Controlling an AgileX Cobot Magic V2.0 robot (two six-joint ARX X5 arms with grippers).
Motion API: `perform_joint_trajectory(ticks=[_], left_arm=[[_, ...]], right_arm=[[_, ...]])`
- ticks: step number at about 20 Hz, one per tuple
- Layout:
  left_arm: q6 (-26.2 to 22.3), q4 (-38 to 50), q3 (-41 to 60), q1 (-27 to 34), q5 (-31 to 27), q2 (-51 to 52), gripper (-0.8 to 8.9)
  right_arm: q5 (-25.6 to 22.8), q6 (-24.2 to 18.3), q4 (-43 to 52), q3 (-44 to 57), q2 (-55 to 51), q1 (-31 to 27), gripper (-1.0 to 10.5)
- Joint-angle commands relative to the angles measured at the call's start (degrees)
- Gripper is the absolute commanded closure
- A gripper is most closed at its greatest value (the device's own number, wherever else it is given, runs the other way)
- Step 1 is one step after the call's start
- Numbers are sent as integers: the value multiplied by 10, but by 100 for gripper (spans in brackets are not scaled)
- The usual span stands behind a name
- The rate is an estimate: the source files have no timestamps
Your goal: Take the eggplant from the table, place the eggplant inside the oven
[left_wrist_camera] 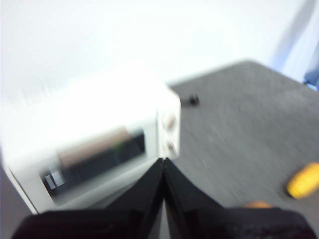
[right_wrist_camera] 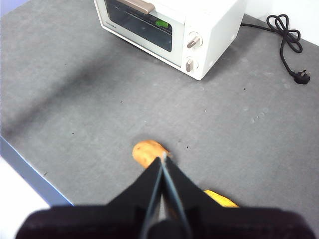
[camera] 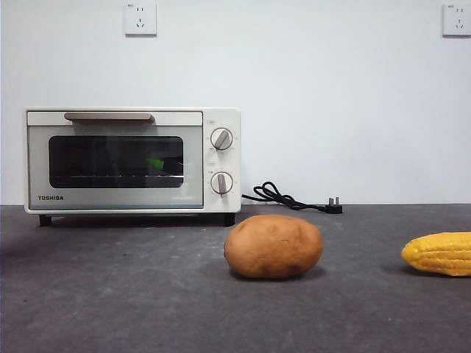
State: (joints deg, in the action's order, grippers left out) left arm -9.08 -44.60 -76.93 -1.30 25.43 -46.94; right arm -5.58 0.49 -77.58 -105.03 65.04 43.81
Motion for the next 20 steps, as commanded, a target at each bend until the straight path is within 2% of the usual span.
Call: perform_joint_trajectory(ticks=[1,5,10,15,20], left_arm=[[-77,70,5,-2,3,23,818],[-130,209,52,-1,2,88,818],[-167,357,253,18,-3,207,818],[-156,417,493,44,-36,321,818],[-100,417,648,44,-94,421,818]], right_arm=[[0,4,-14,3,1,0,948],[0,4,-14,3,1,0,948],[0,4,-14,3,1,0,948],[0,4,-14,3,1,0,948],[0,4,-14,3,1,0,948]])
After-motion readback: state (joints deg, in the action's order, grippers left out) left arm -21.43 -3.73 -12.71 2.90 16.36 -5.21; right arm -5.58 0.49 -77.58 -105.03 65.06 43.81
